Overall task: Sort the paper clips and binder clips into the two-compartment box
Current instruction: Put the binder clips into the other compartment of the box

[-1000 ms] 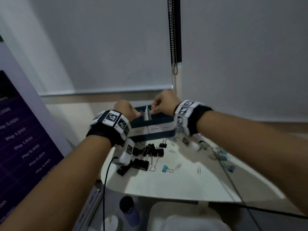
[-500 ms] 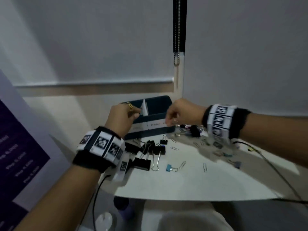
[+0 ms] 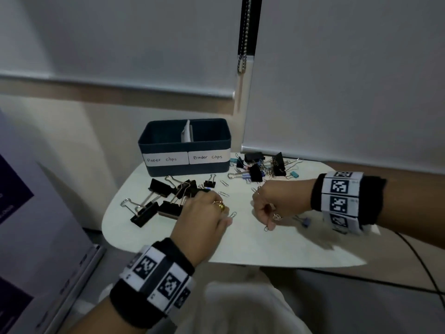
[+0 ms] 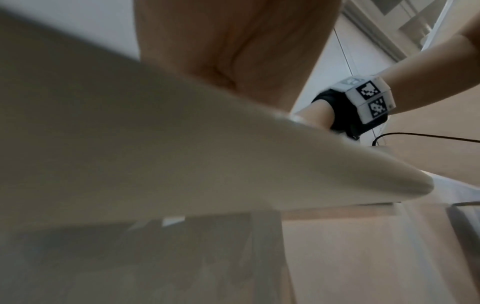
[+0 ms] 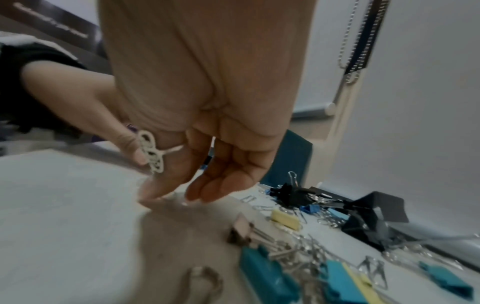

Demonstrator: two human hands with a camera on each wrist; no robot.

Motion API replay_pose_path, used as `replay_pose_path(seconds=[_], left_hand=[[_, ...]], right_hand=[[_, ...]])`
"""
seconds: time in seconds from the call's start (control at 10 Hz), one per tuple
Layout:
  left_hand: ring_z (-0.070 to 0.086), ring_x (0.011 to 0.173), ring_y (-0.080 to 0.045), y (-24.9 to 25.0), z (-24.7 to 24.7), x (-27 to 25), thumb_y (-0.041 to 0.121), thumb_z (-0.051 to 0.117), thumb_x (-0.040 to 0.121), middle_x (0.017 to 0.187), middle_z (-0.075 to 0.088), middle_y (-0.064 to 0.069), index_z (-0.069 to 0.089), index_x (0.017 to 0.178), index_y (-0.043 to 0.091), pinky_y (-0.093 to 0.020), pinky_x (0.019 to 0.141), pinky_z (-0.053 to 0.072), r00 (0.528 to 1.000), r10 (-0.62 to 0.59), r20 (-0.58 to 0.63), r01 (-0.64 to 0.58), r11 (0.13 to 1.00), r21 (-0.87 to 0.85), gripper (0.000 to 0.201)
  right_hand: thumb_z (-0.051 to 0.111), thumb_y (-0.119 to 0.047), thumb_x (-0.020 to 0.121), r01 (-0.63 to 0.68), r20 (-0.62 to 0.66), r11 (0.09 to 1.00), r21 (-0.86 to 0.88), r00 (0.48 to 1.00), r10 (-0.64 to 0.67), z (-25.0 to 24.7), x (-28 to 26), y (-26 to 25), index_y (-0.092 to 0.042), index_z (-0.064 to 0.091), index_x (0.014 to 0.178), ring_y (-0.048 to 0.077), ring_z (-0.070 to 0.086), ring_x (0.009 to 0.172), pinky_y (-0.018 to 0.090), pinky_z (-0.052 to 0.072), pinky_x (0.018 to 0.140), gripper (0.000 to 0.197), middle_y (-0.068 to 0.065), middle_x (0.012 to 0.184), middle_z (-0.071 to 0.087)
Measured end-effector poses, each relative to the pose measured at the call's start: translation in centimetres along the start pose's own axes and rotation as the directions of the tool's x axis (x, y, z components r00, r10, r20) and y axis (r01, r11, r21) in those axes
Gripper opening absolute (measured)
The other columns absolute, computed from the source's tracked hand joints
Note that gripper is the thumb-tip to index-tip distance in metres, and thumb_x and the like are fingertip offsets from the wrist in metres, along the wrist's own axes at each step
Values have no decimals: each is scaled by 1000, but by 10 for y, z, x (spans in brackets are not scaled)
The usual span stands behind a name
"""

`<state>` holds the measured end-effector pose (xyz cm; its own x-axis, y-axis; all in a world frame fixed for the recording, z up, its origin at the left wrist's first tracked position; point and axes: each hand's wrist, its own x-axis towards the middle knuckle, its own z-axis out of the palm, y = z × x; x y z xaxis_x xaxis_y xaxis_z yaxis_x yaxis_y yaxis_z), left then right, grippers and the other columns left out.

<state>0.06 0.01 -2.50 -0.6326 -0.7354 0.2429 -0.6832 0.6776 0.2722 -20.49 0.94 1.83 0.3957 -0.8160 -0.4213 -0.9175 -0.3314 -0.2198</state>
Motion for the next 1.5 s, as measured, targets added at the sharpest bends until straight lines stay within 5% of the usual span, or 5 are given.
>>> replay_pose_path(seconds=[0.5,0.7,1.0,1.1,1.5], left_hand=[[61,105,-27,38,-16,41,1,52,84,107,66,-12,63,102,3,-37,93,49,948,-198,249,196,980,34,21],[56,110,-20,29,-37,84,9,49,92,95,54,-3,63,108,5,-27,97,43,924,-184,335,118,971,208,21],[53,68,-6,2,-20,95,7,38,99,129,55,-23,53,123,-9,-2,57,38,801,60,596,-344,860,377,32],[62,85,-14,-1,-17,89,18,51,94,112,66,-11,65,107,9,-19,77,44,878,16,478,-203,918,341,21],[64,97,-21,3,-12,95,4,59,86,103,69,-5,71,100,12,-30,93,50,944,5,329,-95,962,257,21]], right_hand=[[62,-14,84,-544,-221,834,90,806,549,-29,30,14,-6,69,107,22,65,103,30,52,87,25,6,110,71],[55,-11,88,-609,-318,793,-19,756,573,-23,30,7,-4,54,66,15,51,67,23,43,70,23,0,62,45],[54,-9,91,-560,-295,828,-35,797,527,-21,19,-6,0,64,93,27,64,98,28,47,72,14,9,85,62],[59,-10,87,-547,-331,836,-49,799,503,-19,29,-12,-6,48,62,20,51,65,25,40,59,27,1,59,45],[60,-13,87,-541,-327,832,-123,814,481,-19,40,-19,-4,62,101,19,59,87,23,42,70,17,4,66,50]])
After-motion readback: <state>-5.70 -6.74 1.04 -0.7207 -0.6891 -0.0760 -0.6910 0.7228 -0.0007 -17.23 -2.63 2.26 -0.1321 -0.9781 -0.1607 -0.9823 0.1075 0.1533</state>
